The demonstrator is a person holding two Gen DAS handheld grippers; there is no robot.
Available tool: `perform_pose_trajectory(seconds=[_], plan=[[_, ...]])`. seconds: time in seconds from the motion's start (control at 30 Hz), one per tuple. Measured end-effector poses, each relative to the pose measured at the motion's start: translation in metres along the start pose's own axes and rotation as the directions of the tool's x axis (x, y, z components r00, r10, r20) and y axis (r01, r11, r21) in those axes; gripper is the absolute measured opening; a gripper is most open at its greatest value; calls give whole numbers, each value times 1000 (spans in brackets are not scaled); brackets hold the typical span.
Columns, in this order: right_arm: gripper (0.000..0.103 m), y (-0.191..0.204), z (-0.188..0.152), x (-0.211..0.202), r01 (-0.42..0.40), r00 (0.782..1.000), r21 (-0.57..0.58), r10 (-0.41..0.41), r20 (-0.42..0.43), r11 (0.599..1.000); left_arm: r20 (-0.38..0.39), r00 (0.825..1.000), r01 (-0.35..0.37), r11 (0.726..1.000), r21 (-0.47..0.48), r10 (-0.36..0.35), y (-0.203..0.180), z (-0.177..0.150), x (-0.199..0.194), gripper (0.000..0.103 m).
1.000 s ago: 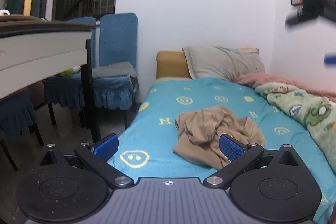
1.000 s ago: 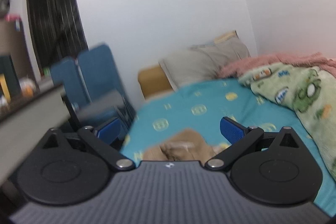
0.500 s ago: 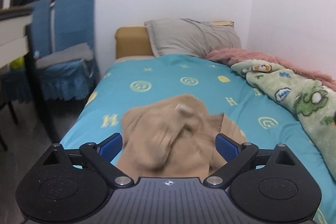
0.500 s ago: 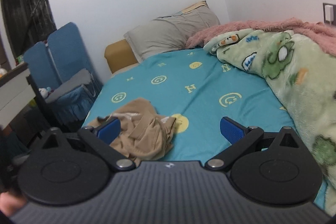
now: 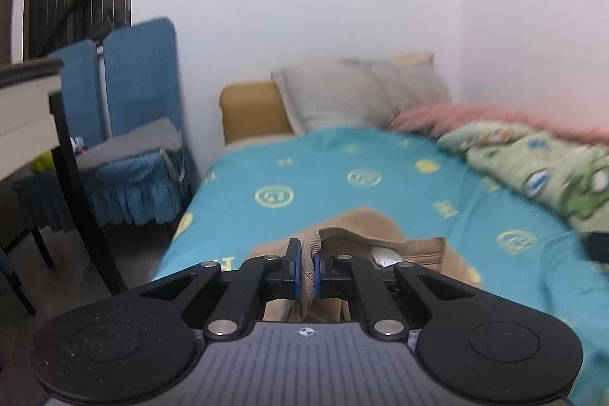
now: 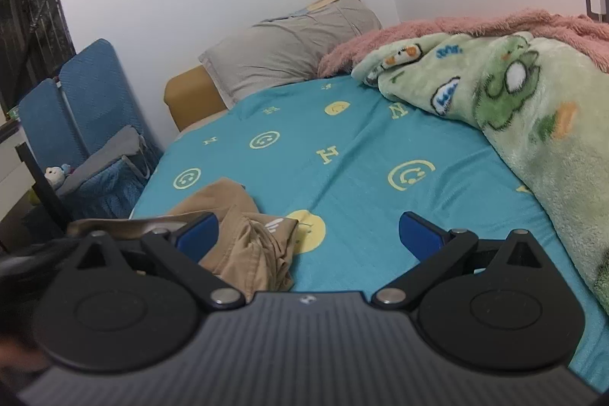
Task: Fold clothes
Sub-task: 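Grasp the tan T-shirt with the left gripper while the right gripper grasps another part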
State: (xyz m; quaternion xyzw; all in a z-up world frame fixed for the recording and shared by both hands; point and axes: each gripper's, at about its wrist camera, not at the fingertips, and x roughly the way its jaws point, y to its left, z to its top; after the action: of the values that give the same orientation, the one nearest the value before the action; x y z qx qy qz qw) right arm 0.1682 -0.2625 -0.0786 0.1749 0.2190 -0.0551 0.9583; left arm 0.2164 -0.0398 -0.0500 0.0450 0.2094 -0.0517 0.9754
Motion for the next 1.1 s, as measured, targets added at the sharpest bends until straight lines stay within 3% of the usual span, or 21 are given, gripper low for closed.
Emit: perform_pose_trajectory(seconds=[0.17, 0.33, 0.5, 0.73, 0.83, 1.0, 1.1], plan=[[103, 8, 1, -18, -22, 999, -29, 23, 29, 999, 57, 995, 83, 996, -26, -82, 16, -8, -95, 6], [103, 16, 1, -53, -83, 996, -68, 85, 27, 994, 105, 986, 134, 990, -43, -128, 28, -39, -168, 6], [103, 39, -22, -81, -247, 964, -94, 235, -122, 964, 87, 989, 131, 986, -102, -122, 41, -72, -185, 7], [103, 110, -81, -55, -345, 910, -271, 250, -330, 899, 90, 990, 119, 983, -140, -107, 54, -78, -180, 7], [103, 118, -95, -36, -301, 919, -278, 200, -339, 912, 75, 993, 105, 981, -161, -93, 59, -79, -172, 7], [103, 89, -76, -26, -105, 973, -151, 70, -220, 983, 31, 997, 76, 978, -194, -71, 66, -81, -160, 7], [103, 73, -66, -34, -9, 992, -84, -2, -127, 996, -3, 997, 77, 980, -183, -79, 61, -86, -149, 7]])
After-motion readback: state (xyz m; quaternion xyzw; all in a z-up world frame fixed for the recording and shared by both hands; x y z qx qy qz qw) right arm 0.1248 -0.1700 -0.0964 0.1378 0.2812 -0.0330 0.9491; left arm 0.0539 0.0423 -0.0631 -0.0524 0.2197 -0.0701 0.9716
